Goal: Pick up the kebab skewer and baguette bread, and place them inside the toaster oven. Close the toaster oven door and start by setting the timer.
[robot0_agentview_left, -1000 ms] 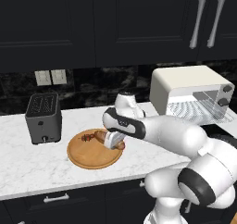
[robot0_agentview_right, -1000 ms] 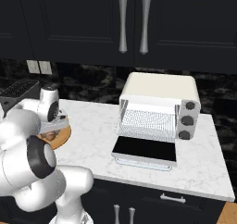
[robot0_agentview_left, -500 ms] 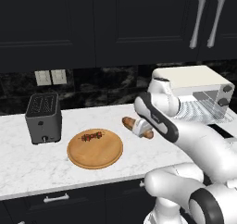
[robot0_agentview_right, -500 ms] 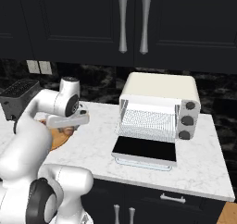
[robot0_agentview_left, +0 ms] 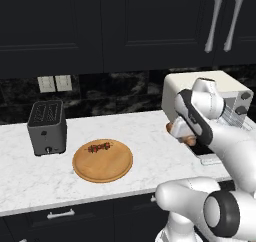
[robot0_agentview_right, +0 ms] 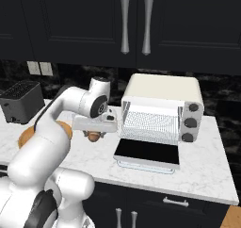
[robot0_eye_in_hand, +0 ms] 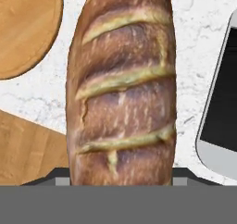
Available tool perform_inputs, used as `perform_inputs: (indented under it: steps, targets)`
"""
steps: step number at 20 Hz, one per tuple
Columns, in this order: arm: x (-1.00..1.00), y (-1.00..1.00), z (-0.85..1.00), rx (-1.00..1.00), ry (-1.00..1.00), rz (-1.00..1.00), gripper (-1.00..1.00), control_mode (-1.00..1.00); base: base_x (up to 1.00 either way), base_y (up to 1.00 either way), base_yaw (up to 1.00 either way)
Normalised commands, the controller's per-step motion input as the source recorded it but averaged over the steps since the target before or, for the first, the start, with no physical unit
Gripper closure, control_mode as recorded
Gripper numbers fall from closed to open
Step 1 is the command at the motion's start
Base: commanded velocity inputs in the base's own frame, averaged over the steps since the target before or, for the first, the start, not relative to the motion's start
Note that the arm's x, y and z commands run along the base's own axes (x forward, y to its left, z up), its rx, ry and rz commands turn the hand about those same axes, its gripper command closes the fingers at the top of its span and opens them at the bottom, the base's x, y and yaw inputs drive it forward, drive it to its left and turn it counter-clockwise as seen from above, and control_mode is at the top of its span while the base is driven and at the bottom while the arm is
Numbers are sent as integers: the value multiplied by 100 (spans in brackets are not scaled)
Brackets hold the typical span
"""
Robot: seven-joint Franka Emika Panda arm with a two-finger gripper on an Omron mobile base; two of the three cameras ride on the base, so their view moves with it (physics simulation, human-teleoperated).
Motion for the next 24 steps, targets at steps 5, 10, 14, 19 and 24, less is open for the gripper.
perform_inputs:
  steps: [5, 10, 14, 19, 24]
  targets:
    - [6, -100, 16, -16, 5, -26, 100, -100, 0, 0, 0]
    - [11, -100, 18, -12, 7, -23, 100, -100, 0, 0, 0]
    - [16, -50, 0, -7, -5, -19, 100, -100, 0, 0, 0]
    - [24, -2, -12, -6, -22, -12, 100, -100, 0, 0, 0]
    - [33, -14, -2, 0, -13, -7, 100, -100, 0, 0, 0]
